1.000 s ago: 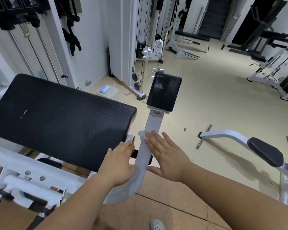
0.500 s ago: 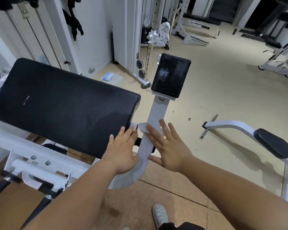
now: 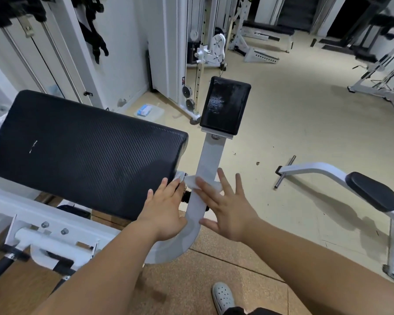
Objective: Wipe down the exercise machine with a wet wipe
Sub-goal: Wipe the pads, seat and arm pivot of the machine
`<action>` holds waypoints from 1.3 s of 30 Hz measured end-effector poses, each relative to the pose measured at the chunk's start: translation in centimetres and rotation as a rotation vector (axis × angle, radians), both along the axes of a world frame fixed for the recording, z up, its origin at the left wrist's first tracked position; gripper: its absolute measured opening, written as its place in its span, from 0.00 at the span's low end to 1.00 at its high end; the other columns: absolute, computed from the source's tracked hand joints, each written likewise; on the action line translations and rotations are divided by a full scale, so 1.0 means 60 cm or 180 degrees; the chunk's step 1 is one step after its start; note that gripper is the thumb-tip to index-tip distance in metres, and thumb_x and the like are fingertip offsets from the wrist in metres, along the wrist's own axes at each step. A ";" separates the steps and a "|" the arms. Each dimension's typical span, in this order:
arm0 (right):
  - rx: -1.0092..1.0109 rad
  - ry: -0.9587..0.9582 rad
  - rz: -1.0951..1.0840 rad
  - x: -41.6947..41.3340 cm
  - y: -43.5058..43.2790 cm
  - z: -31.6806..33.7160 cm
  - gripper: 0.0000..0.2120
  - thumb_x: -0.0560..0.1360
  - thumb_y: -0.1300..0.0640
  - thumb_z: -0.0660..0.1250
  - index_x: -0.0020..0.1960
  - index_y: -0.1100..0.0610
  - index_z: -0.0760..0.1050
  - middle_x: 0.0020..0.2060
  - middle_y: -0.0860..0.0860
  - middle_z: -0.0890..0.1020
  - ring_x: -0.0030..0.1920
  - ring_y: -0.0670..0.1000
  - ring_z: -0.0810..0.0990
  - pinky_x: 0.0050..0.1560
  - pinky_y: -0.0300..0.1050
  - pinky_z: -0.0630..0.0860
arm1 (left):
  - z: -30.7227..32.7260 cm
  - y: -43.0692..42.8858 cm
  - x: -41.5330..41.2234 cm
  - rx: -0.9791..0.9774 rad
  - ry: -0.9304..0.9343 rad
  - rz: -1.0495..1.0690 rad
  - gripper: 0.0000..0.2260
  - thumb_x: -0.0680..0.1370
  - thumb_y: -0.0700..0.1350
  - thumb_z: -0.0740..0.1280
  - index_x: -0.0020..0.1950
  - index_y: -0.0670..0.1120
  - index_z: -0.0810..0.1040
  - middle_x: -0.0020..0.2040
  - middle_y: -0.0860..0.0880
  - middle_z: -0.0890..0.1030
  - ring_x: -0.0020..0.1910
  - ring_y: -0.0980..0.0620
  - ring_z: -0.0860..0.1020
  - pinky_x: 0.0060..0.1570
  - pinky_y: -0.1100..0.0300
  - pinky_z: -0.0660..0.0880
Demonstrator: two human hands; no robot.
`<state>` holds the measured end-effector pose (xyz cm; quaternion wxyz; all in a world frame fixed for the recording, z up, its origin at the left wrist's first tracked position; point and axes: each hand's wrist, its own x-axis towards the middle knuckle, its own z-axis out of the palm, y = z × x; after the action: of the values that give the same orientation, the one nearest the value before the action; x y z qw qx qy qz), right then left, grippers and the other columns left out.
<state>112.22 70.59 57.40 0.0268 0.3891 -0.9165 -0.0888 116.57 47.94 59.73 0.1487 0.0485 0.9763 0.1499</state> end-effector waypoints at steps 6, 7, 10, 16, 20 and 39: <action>-0.0228 0.0300 -0.0299 -0.101 0.011 0.108 0.38 0.79 0.27 0.43 0.84 0.43 0.39 0.84 0.44 0.44 0.71 0.69 0.68 0.62 0.63 0.73 | 0.007 0.002 0.000 -0.0037 -0.0003 -0.0019 0.39 0.79 0.53 0.63 0.83 0.50 0.44 0.83 0.54 0.46 0.82 0.45 0.40 0.78 0.38 0.46; -0.0314 0.0369 -0.0397 -0.107 0.004 0.121 0.39 0.79 0.28 0.42 0.84 0.44 0.41 0.84 0.46 0.48 0.65 0.66 0.73 0.57 0.59 0.75 | 0.008 0.002 0.000 -0.0035 0.0000 -0.0015 0.39 0.79 0.53 0.63 0.83 0.50 0.44 0.83 0.54 0.46 0.82 0.45 0.40 0.78 0.38 0.46; -0.0402 0.0020 -0.0409 -0.078 -0.012 0.109 0.41 0.80 0.29 0.48 0.84 0.47 0.40 0.83 0.45 0.37 0.56 0.61 0.75 0.52 0.55 0.76 | 0.008 0.002 -0.001 -0.0038 -0.0013 -0.0015 0.39 0.78 0.53 0.63 0.83 0.50 0.44 0.83 0.54 0.46 0.82 0.45 0.41 0.78 0.37 0.45; 0.0010 -0.0424 0.0522 -0.031 0.016 0.054 0.37 0.79 0.28 0.43 0.83 0.40 0.40 0.79 0.35 0.31 0.51 0.58 0.75 0.49 0.53 0.75 | 0.008 0.003 0.001 -0.0022 0.0105 -0.0058 0.38 0.78 0.53 0.63 0.83 0.52 0.47 0.81 0.55 0.50 0.82 0.43 0.43 0.77 0.35 0.47; -0.0336 0.0092 0.0374 -0.094 0.027 0.103 0.34 0.81 0.30 0.45 0.83 0.41 0.48 0.83 0.38 0.43 0.45 0.58 0.77 0.44 0.52 0.75 | 0.008 0.006 0.000 -0.0095 0.0067 0.0037 0.37 0.79 0.54 0.62 0.83 0.51 0.46 0.82 0.54 0.47 0.82 0.44 0.42 0.78 0.37 0.46; -0.2213 -0.1057 0.0798 -0.036 0.028 0.057 0.29 0.81 0.49 0.64 0.81 0.45 0.61 0.82 0.37 0.54 0.56 0.54 0.83 0.46 0.51 0.82 | 0.113 0.114 -0.016 0.3615 0.0643 0.2656 0.06 0.81 0.44 0.69 0.46 0.46 0.84 0.40 0.41 0.82 0.41 0.47 0.80 0.43 0.53 0.78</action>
<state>110.04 72.30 60.82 0.0190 0.4746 -0.8292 0.2945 115.58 54.75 66.52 -0.0605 -0.2457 0.6935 0.6746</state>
